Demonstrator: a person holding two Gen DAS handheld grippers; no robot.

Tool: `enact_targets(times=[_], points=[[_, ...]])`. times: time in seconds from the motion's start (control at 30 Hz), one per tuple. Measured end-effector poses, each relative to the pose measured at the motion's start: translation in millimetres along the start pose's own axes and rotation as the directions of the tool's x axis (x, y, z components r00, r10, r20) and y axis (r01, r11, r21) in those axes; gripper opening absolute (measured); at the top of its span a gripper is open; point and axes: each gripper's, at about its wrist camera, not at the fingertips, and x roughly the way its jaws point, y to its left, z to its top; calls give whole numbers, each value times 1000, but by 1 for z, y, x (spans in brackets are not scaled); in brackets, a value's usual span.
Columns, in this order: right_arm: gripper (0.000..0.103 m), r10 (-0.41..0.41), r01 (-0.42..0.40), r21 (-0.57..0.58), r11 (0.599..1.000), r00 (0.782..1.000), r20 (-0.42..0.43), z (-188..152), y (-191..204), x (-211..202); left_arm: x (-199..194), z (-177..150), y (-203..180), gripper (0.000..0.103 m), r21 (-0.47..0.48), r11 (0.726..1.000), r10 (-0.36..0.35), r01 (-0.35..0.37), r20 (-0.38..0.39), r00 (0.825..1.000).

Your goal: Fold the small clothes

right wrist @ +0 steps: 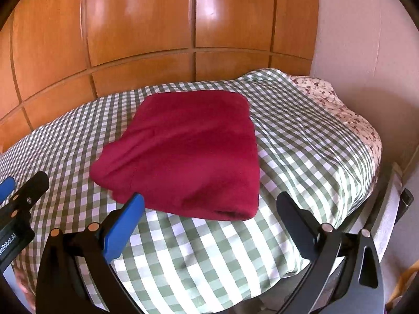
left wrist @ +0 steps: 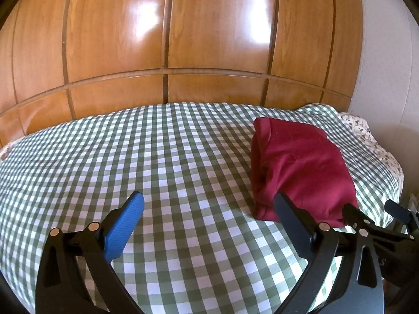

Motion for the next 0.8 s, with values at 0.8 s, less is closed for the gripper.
enact_targets(times=[0.8], points=[[101, 8, -8, 39, 999, 1000, -13, -5, -6, 5, -4, 0, -6, 99, 1, 1000, -11, 11, -2, 1000]])
